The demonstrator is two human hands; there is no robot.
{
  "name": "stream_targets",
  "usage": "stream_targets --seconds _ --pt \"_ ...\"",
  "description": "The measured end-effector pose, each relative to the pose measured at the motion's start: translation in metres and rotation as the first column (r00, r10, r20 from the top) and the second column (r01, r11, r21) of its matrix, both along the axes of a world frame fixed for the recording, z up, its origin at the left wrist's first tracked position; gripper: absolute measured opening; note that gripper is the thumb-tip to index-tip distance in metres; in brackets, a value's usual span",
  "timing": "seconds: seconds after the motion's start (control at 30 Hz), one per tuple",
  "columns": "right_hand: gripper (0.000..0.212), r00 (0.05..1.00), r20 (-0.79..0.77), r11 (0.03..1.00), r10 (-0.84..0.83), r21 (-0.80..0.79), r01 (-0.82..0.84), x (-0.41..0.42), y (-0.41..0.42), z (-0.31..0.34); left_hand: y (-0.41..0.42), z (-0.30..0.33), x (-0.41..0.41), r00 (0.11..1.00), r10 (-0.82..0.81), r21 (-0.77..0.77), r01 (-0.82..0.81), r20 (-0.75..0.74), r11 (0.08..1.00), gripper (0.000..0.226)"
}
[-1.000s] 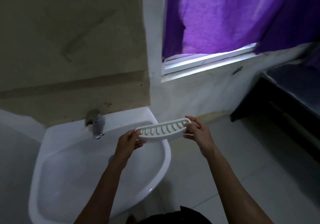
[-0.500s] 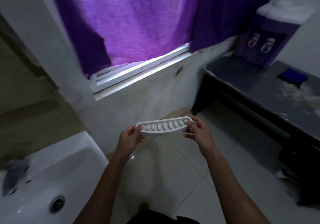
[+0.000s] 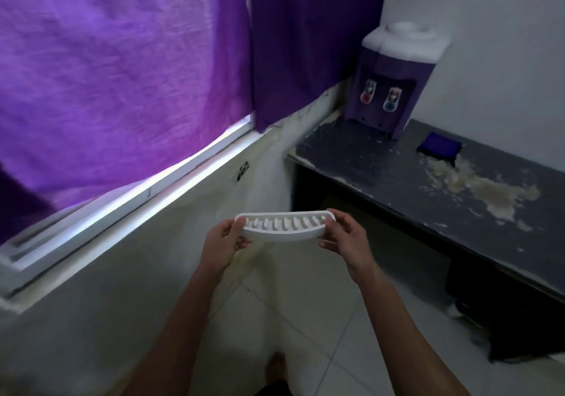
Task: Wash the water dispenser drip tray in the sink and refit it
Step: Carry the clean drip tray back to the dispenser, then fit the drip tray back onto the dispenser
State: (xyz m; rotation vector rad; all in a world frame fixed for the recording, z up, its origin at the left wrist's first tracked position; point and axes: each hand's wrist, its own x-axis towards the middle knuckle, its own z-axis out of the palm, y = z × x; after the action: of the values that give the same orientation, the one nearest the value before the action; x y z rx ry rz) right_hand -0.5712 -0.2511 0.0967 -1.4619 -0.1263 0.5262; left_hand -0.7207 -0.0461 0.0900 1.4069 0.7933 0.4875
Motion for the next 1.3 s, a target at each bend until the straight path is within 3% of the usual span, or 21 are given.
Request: stream_targets --seconds 0.5,0.8,0.97,1.3 --pt "0.022 0.968 -0.022 0.967 -0.251 0.039 0.251 0.204 0.035 0.006 0.066 0.015 0.261 0.974 -0.217 0.045 0.220 -0.066 0.974 0.031" --pt "0.018 0.956 -0.044 0.955 -0.291 0.039 0.293 0.338 0.032 -0.004 0.061 0.011 0.399 0.974 -0.216 -0.124 0.206 -0.070 0.971 0.029" --pt "0.015 0.953 -0.055 0.953 -0.298 0.039 0.300 0.409 0.026 -0.010 0.054 0.003 0.473 0.974 -0.216 -0.193 0.199 -0.069 0.961 0.012" --pt "0.019 0.911 -0.121 0.916 -0.395 0.023 0.400 0.495 0.035 -0.033 0.065 -0.035 0.591 0.949 -0.310 -0.403 0.263 -0.054 0.877 0.032"
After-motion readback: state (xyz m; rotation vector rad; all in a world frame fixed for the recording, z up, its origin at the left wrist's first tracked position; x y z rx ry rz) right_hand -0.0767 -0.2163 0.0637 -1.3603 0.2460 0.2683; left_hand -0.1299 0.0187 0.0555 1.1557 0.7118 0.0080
